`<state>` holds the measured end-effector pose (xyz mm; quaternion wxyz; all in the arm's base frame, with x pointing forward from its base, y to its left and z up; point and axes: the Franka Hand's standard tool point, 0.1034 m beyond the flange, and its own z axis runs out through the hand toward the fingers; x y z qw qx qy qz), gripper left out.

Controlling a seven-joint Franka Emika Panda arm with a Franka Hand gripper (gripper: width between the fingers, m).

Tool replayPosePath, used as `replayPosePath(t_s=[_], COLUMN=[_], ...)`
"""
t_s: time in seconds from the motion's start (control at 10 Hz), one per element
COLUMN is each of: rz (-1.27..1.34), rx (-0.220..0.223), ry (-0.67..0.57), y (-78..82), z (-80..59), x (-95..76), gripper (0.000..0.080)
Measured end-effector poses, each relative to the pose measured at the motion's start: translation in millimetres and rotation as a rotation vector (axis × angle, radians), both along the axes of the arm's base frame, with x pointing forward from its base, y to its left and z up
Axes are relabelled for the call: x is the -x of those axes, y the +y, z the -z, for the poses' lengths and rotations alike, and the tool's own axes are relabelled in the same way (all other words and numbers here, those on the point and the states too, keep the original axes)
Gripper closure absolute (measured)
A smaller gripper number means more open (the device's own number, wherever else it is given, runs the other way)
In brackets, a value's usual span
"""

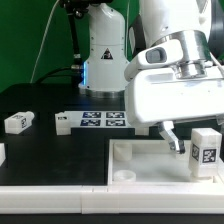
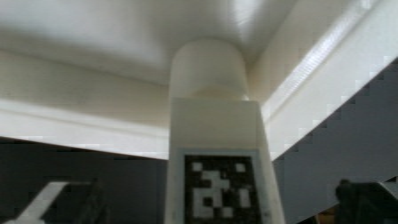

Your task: Assemble one leg

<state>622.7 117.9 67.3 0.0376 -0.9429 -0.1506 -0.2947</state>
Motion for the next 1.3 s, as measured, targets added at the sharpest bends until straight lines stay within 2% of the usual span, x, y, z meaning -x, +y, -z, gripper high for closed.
replayPosePath(t_s=[0.2, 0.4, 0.5, 0.8, 0.9, 1.0, 1.3], rz=[0.049, 0.127, 0.135, 0.132, 0.107, 0.094, 0.065], rx=[-0.022, -0.062, -0.067, -0.066, -0.061, -0.057, -0.046], ry=[0.009, 0.017, 0.019, 0.031, 0.183, 0.266, 0.506], y=[1.2, -1.2, -0.3, 0.3, 7.9, 8.9, 4.7], z=[-16.8, -27.3, -30.8, -29.3, -22.5, -26.9, -26.8], x=[-4.0, -6.9, -7.6, -6.6, 1.7, -0.4, 1.4], gripper=[0.015, 0.015, 0.015, 0.015, 0.015, 0.015, 0.015])
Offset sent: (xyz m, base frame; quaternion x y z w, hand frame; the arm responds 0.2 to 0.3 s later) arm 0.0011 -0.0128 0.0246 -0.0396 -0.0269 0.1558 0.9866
